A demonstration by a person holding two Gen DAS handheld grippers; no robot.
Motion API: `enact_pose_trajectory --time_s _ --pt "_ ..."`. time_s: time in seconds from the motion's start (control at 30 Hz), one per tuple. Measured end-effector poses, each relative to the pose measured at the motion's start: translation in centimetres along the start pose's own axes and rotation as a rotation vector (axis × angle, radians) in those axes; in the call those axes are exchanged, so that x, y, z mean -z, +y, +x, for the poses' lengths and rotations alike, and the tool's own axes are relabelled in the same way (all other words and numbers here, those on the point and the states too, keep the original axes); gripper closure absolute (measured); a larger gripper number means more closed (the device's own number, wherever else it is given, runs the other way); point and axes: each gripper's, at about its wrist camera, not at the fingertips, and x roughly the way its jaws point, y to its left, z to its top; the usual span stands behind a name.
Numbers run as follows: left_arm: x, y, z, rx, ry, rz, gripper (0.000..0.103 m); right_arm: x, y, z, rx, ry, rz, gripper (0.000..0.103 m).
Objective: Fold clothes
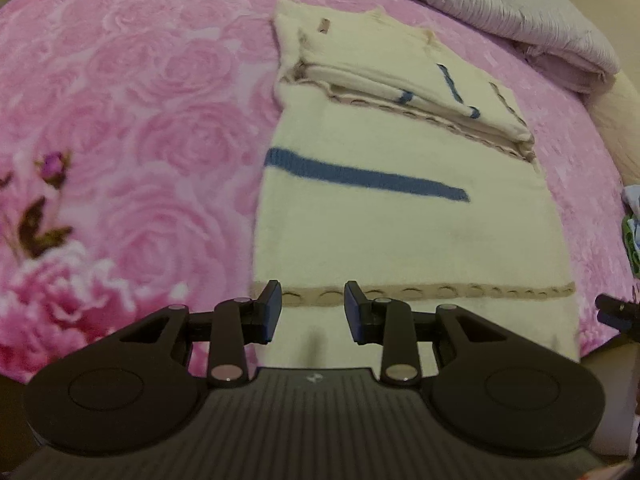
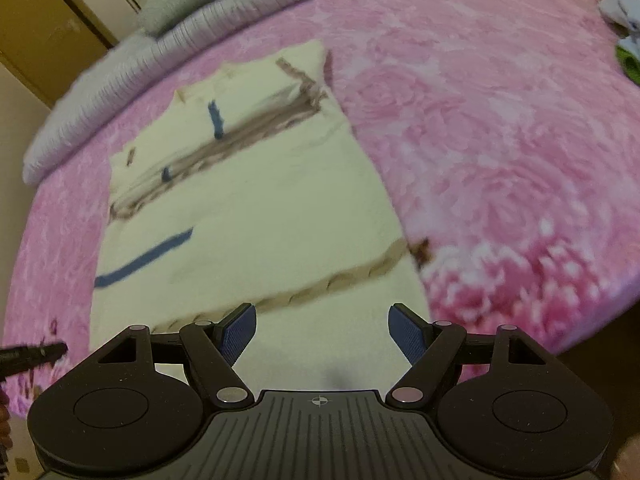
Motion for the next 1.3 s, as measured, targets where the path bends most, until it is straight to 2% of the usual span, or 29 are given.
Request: enact_pose_trajectory --time_s 0.13,0.37,0.5,0.6,0.7,0.77,0.83,0.93,1.07,1.13,1.23,1.3 --pt "2.2 2.0 0.9 0.018 -0.109 0.000 0.075 1.3 -3.2 1.4 -0.077 -0.117 -0.006 0.027" --pt "6.6 4.1 -1.8 0.138 -0.179 -0.062 0.075 6.1 -6.5 -0.9 -0.127 -0.257 0.040 0.027" --pt "9.1 5.3 -3.3 0.206 -0.220 -0.097 0.073 8.1 -7.1 -3.6 -0.174 -0.237 0.114 0.027" --pt "9.6 5.6 -3.3 0.206 -0.231 -0.139 0.072 8.2 -7.2 -4.9 -0.174 -0.251 0.122 0.027" --pt "9.6 6.0 -2.3 0.223 -0.227 -0.164 0.072 7.5 -7.7 -4.9 -0.217 -0.236 0.147 0.027" --pt "9.5 6.5 -1.4 0.226 -0.214 -0.186 0.072 7.0 -8.2 -4.5 -0.233 -0.219 0.152 0.027" --pt "9.3 7.0 -0.5 0.239 -0.204 -0.205 0.072 6.5 -9.3 -3.6 -0.248 -0.191 0.178 0.034" --pt "9.1 7.8 0.4 0.281 -0.193 -0.243 0.072 5.7 -11.3 -1.9 -0.281 -0.148 0.233 0.037" --pt "8.8 9.0 1.6 0.337 -0.180 -0.294 0.072 4.8 -13.6 0.8 -0.309 -0.073 0.308 0.037" --pt "8.7 9.5 2.2 0.365 -0.173 -0.320 0.072 4.7 -14.2 1.7 -0.337 -0.052 0.338 0.046" --pt "8.8 10.3 2.7 0.405 -0.164 -0.354 0.072 4.8 -15.0 2.0 -0.395 -0.040 0.377 0.047" --pt "9.3 10.8 2.9 0.435 -0.169 -0.381 0.072 4.9 -15.3 2.2 -0.419 -0.018 0.388 0.056"
